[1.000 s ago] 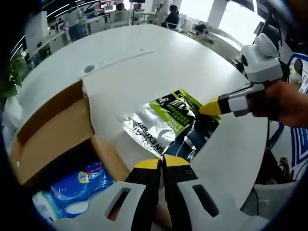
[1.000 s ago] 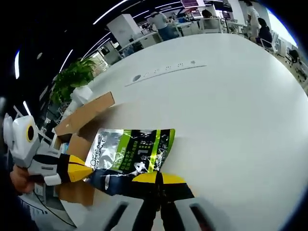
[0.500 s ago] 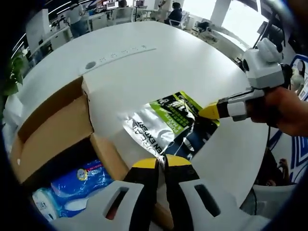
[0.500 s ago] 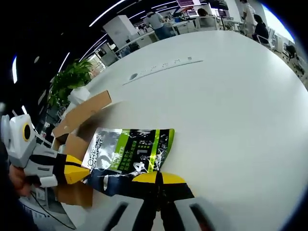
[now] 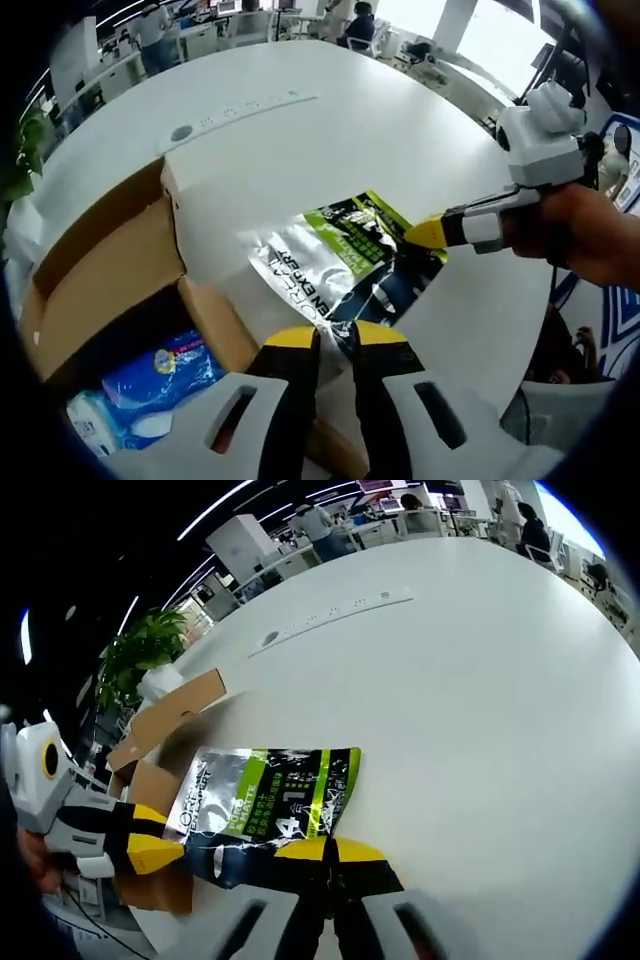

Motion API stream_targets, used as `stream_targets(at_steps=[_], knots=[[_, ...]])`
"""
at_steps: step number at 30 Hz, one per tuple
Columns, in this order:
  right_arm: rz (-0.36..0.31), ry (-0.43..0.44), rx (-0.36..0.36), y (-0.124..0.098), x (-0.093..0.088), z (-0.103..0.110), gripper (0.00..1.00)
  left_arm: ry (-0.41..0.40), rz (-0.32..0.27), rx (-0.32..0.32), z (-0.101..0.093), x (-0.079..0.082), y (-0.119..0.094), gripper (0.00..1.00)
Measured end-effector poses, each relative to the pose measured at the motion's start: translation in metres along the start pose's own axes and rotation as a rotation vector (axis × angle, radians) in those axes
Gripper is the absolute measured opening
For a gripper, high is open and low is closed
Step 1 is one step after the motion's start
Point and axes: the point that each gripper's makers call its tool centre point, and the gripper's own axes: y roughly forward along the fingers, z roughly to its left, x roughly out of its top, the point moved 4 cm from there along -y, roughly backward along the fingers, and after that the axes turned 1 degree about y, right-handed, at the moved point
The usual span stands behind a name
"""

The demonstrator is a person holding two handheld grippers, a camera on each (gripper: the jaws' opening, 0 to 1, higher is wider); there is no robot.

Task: Operate the shoe box by opening the lid, removing the specified soft item, and placing it in the target area until the item is outside and the box remains undamaged.

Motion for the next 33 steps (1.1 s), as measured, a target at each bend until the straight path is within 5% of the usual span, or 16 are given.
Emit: stream_targets(at_steps=[21,33], knots=[[-0.015,0.02,-0.002,0.003,0.007,-0.001,0.0,0.011,-0.061,-0.024,-0.007,0.006,-0.017,0.24],[-0.025,0.028,-0.012,0.009,0.01,0.008,0.0,-0.014,-0.131,-0.033,0.003,0.001,-0.048,0.26]])
